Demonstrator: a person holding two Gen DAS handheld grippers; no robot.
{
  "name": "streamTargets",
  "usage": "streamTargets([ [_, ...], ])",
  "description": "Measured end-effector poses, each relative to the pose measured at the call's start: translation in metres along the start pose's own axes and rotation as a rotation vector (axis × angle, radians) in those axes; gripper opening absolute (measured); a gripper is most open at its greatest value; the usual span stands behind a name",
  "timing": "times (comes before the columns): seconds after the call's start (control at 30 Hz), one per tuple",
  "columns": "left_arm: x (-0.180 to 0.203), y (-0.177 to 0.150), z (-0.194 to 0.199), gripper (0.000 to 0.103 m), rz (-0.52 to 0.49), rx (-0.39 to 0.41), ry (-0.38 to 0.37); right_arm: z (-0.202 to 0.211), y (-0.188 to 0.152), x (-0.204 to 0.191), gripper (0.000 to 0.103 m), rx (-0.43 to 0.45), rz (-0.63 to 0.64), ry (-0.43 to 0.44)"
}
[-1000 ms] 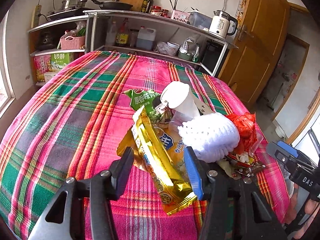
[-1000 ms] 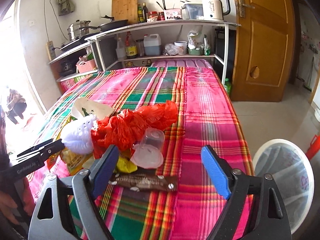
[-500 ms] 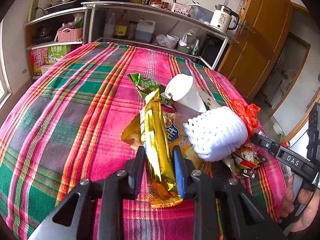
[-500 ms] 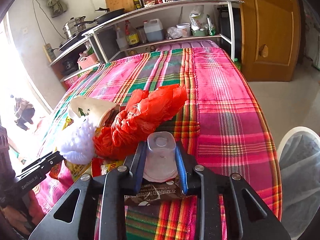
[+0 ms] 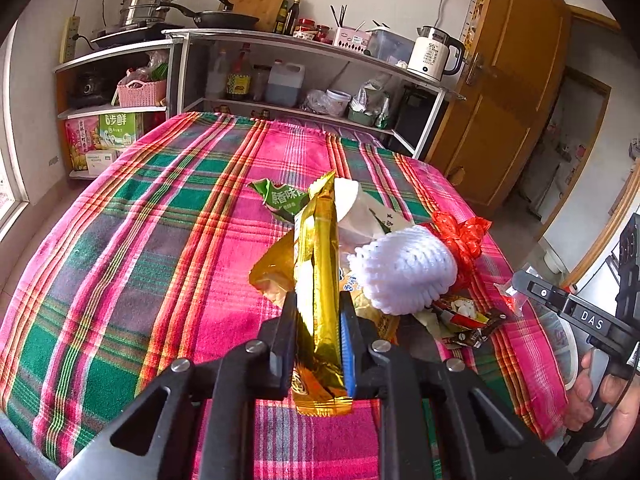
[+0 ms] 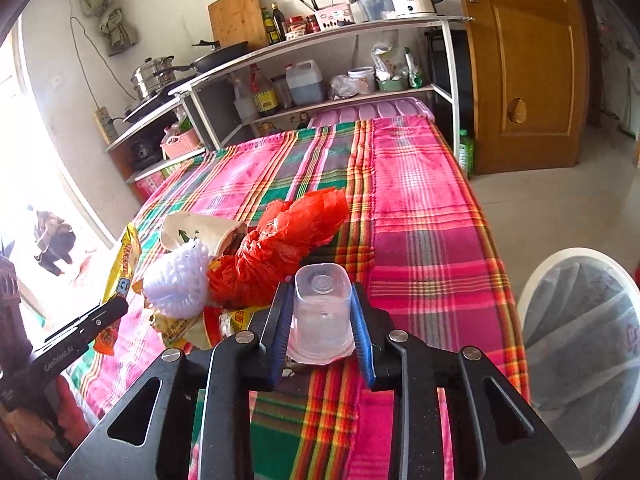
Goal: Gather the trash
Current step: 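Carry the cup and yellow wrapper in both tools over the white bin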
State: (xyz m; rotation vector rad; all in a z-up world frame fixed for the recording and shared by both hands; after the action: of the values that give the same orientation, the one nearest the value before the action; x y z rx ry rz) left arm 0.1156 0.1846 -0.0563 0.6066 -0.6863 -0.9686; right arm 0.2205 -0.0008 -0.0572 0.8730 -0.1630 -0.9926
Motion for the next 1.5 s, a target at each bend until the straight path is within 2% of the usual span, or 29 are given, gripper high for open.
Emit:
streamTargets([
  [0.2, 0.032, 0.003, 0.01, 0.02, -0.047, 0.013, -0.052, 0.031, -0.006, 0.015, 0.03, 0.034, -0.016, -0.03],
  [0.37, 0.078, -0.002, 0.005, 0.02, -0.113, -0.007, -0.13, 0.056, -0.015, 0.042, 0.03, 0.055, -0.05, -0.076],
  [0.67, 0.175, -0.014, -0.012, 0.02, -0.236, -0.064, -0.31, 0.099, -0.034, 0.117, 0.03, 0.086, -0.162, -0.191],
  [0.9, 0.242, -0.024, -0.025, 0.02, -0.326, -0.098, -0.421, 0.115, -0.048, 0.164, 0.03, 0.093, -0.23, -0.261],
  [1.27, 0.31, -0.044, -0.052, 0.02, -0.396, -0.167, -0.512, 0.124, -0.067, 0.212, 0.03, 0.08, -0.297, -0.326],
  [1.5, 0.335, -0.057, -0.068, 0.02, -0.415, -0.212, -0.544, 0.118, -0.075, 0.226, 0.031, 0.054, -0.321, -0.338],
])
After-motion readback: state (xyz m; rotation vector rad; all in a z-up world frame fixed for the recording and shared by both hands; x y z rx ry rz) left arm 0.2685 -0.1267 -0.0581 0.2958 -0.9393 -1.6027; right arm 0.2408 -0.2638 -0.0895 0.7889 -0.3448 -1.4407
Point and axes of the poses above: each gripper's, at about its wrist camera, not at the fingertips, and z roughly against the way its jaws point, x to its right, y to its top, the point moved 8 cm from there along -z, roughly the way its jaws point
